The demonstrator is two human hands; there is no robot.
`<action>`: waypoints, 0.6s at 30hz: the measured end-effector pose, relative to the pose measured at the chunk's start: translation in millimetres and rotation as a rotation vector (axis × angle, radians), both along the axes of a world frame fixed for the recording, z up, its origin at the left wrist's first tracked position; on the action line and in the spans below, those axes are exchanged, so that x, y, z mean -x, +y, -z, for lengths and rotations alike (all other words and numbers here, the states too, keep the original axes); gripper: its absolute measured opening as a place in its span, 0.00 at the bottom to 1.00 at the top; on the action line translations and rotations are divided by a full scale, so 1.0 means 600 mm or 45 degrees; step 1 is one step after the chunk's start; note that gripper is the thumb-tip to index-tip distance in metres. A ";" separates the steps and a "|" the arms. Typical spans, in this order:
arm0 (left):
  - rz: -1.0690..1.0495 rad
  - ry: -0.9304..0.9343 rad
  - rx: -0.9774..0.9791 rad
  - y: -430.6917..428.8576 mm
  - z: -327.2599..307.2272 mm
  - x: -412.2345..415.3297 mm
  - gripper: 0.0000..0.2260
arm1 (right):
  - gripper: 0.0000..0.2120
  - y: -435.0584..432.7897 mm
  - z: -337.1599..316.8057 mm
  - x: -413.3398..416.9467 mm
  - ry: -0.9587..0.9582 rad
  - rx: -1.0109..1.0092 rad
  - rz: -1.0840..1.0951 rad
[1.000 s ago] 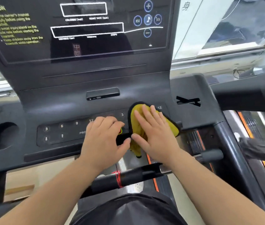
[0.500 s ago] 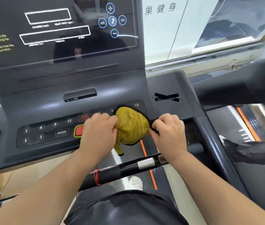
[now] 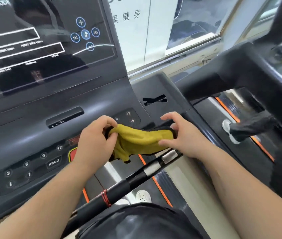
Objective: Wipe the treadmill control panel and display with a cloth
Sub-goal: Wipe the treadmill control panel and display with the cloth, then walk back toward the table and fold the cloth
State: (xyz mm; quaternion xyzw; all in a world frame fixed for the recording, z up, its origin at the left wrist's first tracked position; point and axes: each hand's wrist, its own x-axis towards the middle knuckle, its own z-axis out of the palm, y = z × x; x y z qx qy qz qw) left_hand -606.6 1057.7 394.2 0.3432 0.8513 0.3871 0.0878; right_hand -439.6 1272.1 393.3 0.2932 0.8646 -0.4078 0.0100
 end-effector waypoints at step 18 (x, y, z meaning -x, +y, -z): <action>0.853 -0.574 -0.142 0.078 -0.008 -0.142 0.17 | 0.35 -0.244 -0.020 -0.346 0.303 0.167 1.236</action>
